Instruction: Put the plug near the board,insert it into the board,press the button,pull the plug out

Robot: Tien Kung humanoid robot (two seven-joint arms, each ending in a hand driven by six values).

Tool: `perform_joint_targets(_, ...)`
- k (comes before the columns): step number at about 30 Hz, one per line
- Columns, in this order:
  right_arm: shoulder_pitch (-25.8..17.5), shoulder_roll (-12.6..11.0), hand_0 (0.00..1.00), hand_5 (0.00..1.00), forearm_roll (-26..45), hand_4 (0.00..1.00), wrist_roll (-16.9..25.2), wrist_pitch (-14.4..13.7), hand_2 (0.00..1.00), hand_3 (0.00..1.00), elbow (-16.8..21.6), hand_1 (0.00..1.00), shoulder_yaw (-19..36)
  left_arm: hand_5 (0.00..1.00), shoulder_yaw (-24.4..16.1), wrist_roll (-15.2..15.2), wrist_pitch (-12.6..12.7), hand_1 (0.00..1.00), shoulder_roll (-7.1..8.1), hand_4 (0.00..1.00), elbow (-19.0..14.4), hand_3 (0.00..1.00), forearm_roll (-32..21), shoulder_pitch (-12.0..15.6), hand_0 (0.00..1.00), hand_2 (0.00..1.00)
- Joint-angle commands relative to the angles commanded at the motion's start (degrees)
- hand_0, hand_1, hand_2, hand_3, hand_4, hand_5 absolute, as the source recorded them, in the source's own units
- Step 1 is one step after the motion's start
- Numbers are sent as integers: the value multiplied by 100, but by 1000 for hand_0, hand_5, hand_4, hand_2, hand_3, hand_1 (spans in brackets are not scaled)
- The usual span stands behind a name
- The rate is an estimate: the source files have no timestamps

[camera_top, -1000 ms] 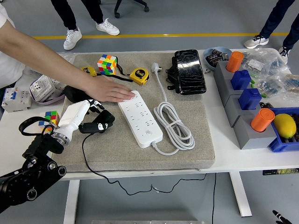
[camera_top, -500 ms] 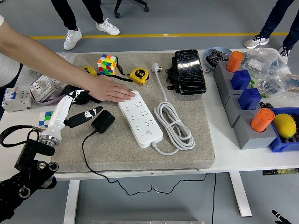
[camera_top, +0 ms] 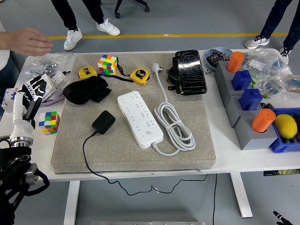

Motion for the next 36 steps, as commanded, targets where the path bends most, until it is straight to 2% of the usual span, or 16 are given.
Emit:
perform_joint_targets(9, 13, 6, 569, 537, 9, 968, 0, -3, 619, 549, -6, 640, -11, 707, 39, 33, -4, 740, -75, 998, 21, 729, -112, 13, 714, 745)
perform_joint_targets(22, 109, 18, 569, 537, 120, 968, 4, -10, 619, 549, -76, 640, -163, 686, -149, 351, -82, 705, 12, 983, -97, 729, -206, 136, 703, 722)
perform_joint_targets(24, 183, 31, 568, 537, 182, 967, 3, -6, 619, 549, -111, 640, -262, 683, -132, 375, -84, 696, 29, 971, -121, 728, -204, 96, 700, 689)
perform_joint_targets(29, 206, 14, 568, 537, 213, 967, 7, -13, 619, 549, -117, 640, -359, 683, -48, 464, -72, 696, 92, 971, -208, 728, -83, 112, 700, 689)
perform_joint_targets(36, 169, 69, 568, 538, 276, 966, 15, -9, 619, 549, -218, 640, -269, 683, -73, 556, -62, 692, 73, 967, -298, 729, -25, 196, 700, 687)
